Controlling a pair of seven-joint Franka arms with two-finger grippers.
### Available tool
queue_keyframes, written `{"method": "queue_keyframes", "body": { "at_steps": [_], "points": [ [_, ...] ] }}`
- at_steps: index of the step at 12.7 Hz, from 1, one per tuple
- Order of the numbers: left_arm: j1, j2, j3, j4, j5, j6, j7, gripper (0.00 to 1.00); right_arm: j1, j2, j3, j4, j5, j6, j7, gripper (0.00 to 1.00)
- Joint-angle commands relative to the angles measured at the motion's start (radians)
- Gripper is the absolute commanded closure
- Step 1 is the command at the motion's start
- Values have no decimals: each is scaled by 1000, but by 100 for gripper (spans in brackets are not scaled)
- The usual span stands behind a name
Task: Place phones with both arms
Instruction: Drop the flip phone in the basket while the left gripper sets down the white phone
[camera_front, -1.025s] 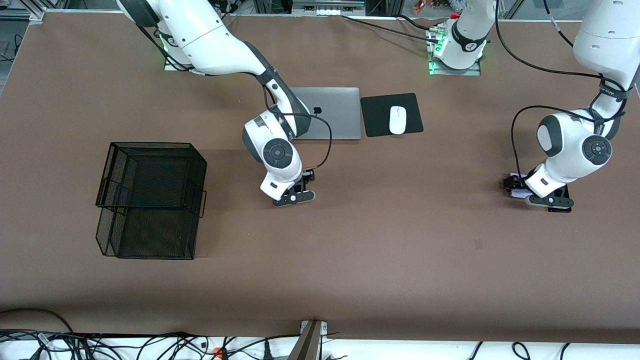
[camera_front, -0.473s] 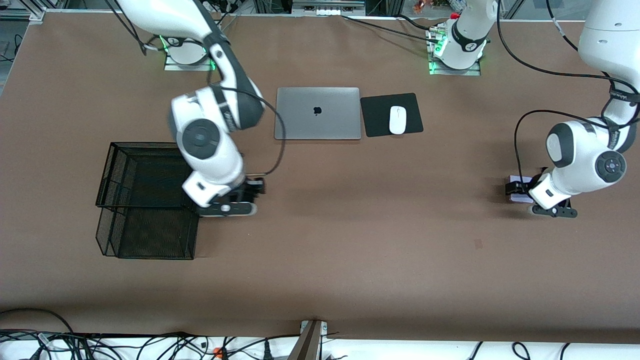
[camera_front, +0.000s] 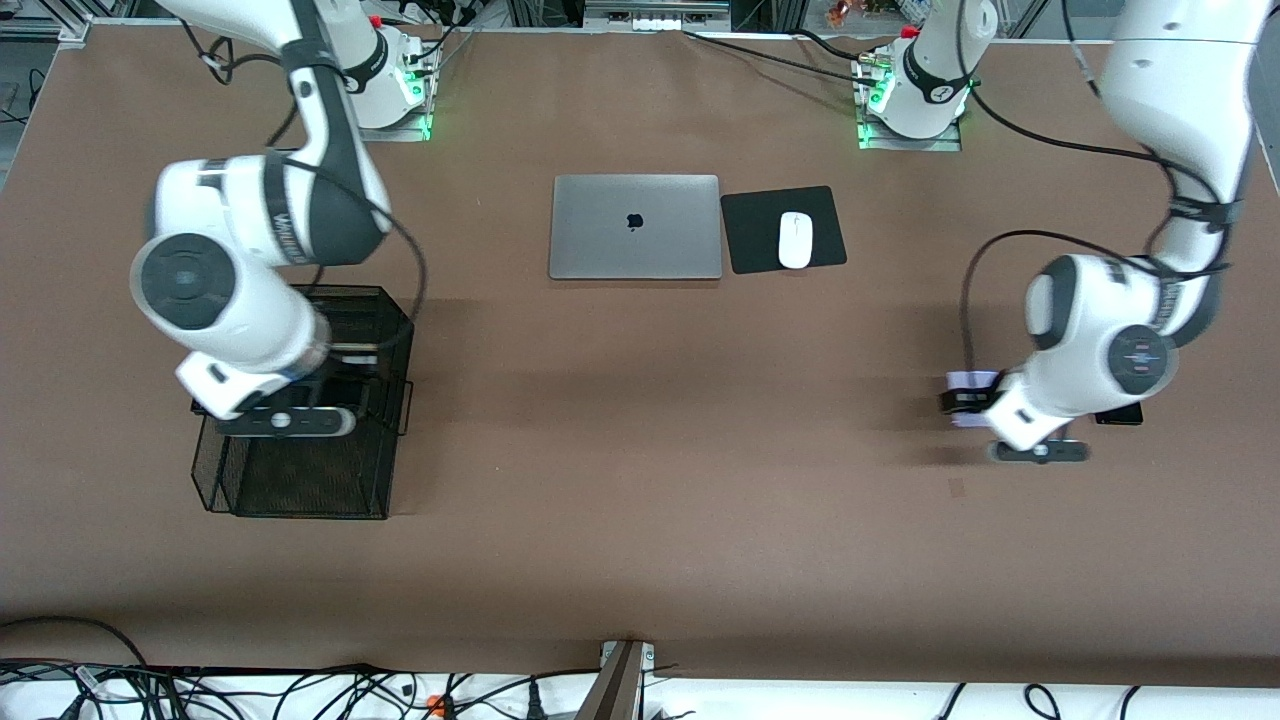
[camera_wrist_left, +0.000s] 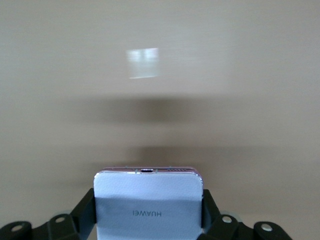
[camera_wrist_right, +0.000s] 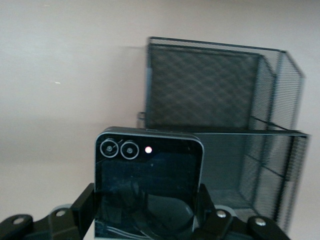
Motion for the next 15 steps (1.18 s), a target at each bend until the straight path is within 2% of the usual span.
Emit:
{"method": "queue_keyframes", "body": {
  "at_steps": [1,3,6,8,10,12,14,15],
  "points": [
    [-138,43,13,76,-23,-33,-181,100,5,-75,-64,-94,19,-1,-124,100],
    [-265,101,14,166,-62,-33,-328,100,-12,-113,-98,-186,22,56,-211,100],
    [-423,214,14,346,-69,-33,-534,100,-54,-148,-102,-337,66,178,-302,100],
    [-503,286,14,439,-72,-29,-609,100,-72,-147,-107,-386,71,207,-308,100],
    [-584,378,16,583,-71,-29,-654,100,-89,-141,-107,-440,72,264,-333,100],
    [-650,455,27,698,-69,-27,-671,100,-95,-130,-107,-446,94,272,-333,98],
    [-701,523,36,789,-66,-18,-703,100,-97,-113,-107,-446,114,275,-334,68],
    [-730,555,53,824,-65,-18,-723,100,-97,-109,-107,-446,115,275,-334,48]
  ]
}}
